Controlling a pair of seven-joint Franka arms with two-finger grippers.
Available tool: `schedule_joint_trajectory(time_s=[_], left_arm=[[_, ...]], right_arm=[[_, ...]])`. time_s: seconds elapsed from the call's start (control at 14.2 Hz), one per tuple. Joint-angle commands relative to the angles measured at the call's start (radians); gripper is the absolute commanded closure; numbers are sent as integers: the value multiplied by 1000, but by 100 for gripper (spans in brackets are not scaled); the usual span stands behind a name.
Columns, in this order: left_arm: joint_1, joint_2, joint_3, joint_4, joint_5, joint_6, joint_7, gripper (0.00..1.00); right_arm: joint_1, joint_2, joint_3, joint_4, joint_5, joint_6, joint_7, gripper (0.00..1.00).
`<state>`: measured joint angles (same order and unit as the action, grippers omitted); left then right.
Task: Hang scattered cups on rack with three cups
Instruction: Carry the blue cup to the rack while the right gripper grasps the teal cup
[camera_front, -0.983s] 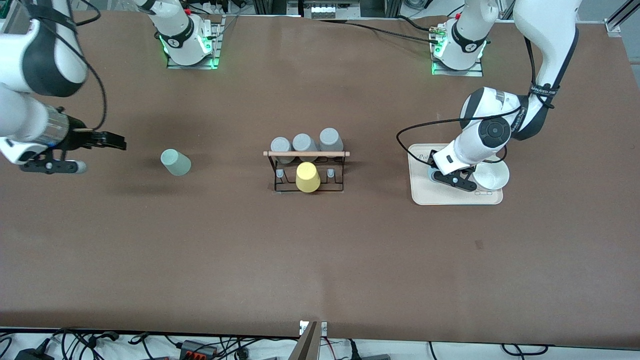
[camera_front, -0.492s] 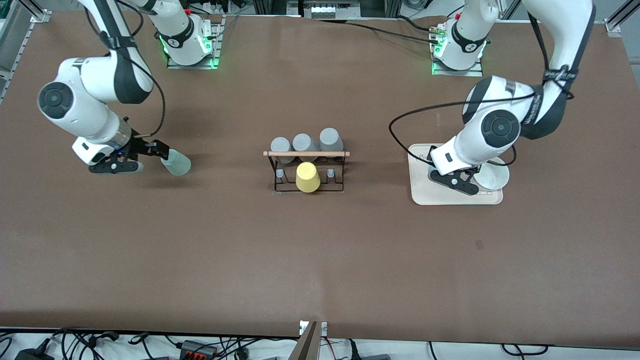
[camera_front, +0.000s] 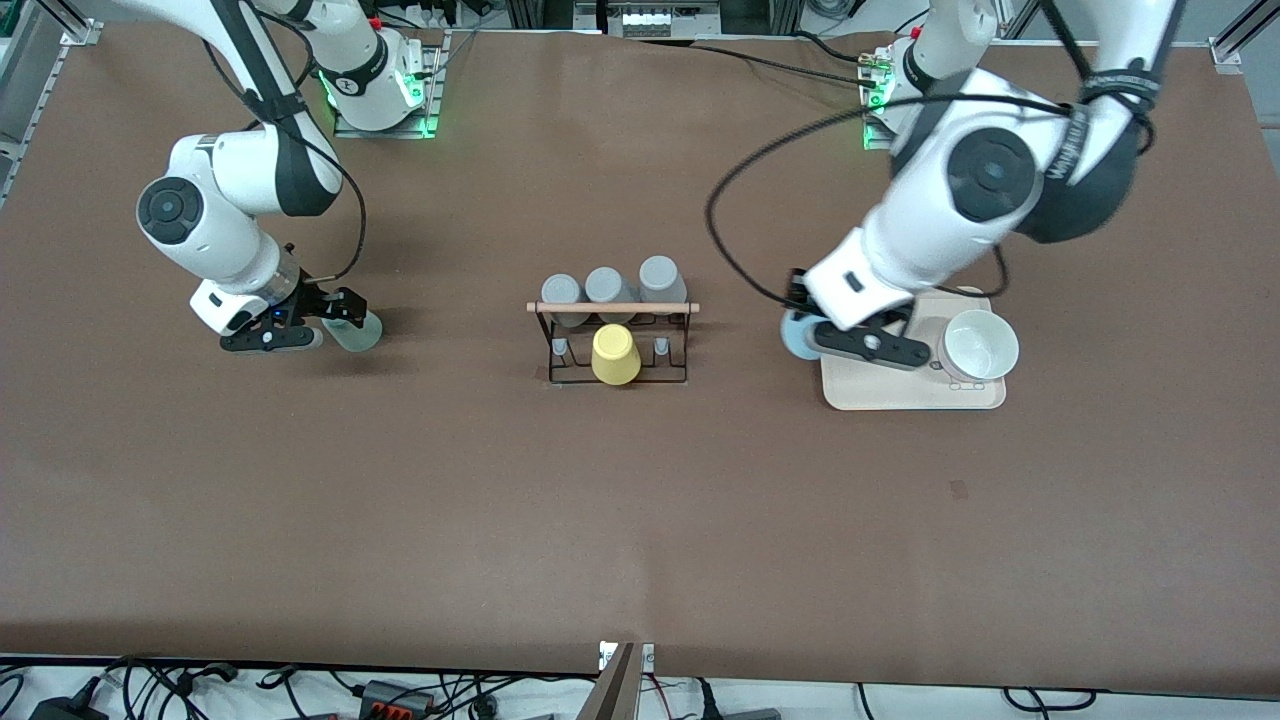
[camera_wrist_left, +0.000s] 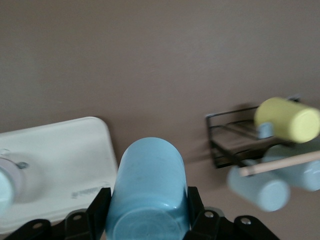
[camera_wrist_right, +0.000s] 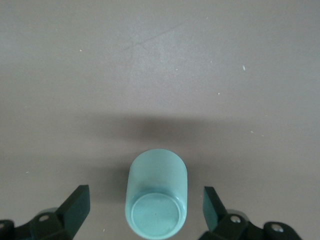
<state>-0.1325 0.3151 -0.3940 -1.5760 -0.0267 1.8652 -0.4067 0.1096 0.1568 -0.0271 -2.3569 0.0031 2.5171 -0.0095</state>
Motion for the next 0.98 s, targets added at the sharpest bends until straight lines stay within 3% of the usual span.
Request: schedule_joint_trajectory(time_s=[0.0,0.21,0.49,0.91], left_arm=[[-97,136,1,170,33,-35,-231,88],[-179,251,3,310,85,-34,-467,88],[-257,308,7,323,194,-23,-546,88],[-279,367,7,326,217,48,-564,89]], right_arm=[[5,-3,-5,-51,8,58,-6,0],[2,15,-5,-84,8,112,-6,0],[1,23,-7,-96,8,114,-6,0],[-2,32,-7,-101,9,114,-6,0]])
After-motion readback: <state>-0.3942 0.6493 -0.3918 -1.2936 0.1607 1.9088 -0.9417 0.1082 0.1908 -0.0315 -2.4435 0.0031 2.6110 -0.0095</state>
